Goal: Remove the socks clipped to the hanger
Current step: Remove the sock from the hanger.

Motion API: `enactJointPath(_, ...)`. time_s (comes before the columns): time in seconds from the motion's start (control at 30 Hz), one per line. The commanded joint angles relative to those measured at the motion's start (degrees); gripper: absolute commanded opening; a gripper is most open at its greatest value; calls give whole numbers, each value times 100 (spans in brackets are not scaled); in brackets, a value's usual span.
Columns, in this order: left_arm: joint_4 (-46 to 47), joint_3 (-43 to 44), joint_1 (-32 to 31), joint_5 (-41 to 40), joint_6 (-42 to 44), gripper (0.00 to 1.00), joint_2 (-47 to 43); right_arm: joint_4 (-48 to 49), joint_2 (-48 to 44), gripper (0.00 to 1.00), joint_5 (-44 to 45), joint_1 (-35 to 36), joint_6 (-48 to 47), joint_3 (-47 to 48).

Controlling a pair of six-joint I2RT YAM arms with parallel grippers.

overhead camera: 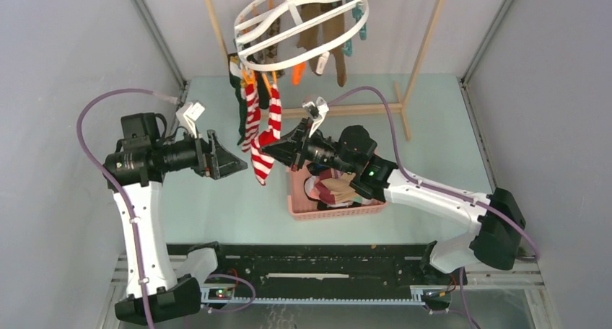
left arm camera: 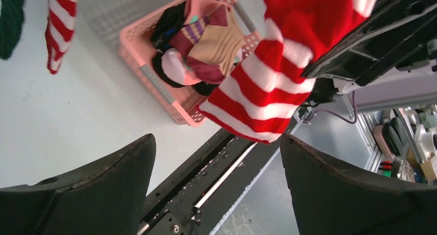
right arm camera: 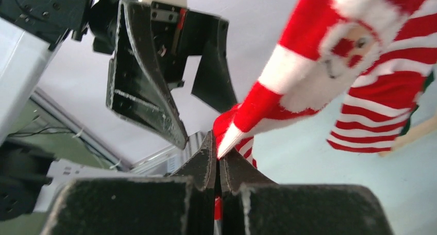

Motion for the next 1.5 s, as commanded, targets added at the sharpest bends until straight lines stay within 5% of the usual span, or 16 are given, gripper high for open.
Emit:
enactJointPath(0.0, 372, 309, -307, 523, -449, 94, -60, 115, -472, 0, -524, 64, 534, -285)
enactJointPath(0.77, 2122, 322, -1569, 1705, -1755, 81, 206, 276, -735, 0, -1021, -167, 1817, -459)
enactJointPath(1.17, 2227, 42, -1839, 1658, -1724, 71, 75, 821, -506, 0, -1395, -293, 2490, -449)
enactJointPath(1.3, 2272, -76, -2012, 1434, -1753, 53, 109, 829, -467, 2, -1399, -312, 2570, -450)
enactJointPath(1.47, 2505, -235, -2037, 1109, -1943, 20, 40, 412, -589, 22, -946, -322, 2490, -453)
